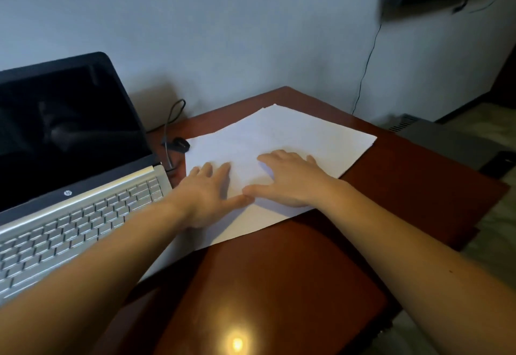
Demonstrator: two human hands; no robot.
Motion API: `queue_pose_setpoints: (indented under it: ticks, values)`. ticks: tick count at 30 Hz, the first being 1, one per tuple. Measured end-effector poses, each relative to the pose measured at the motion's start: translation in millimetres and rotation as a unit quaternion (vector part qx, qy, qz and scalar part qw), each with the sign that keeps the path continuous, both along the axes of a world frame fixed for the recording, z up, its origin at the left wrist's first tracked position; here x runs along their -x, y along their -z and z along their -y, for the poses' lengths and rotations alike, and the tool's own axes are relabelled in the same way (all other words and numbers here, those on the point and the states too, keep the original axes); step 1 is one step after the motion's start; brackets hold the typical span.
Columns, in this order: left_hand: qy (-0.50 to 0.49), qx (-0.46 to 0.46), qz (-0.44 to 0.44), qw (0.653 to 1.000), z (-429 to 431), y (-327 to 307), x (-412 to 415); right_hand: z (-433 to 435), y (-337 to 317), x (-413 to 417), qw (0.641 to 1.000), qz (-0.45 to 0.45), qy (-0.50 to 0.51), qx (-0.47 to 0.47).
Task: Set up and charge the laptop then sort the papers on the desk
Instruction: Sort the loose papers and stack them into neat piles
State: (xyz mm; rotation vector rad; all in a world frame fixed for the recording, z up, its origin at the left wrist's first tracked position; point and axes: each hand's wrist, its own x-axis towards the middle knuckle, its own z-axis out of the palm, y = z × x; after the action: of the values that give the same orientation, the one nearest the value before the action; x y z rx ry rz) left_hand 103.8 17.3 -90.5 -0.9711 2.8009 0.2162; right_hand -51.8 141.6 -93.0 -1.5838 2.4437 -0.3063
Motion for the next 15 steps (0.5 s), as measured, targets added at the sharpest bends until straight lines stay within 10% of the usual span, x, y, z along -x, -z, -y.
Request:
queue_pose_setpoints:
  ticks: [8,15]
  values:
    - [-0.115,-0.126,-0.23,0.958,8,-1,4,9,-5,10,0.998,-0.045,0.025,-0.034]
    - [-0.322,-0.308,-0.489,0.75,2,-17,18,4,-9,16,0.996,-0.02,0.086,-0.021]
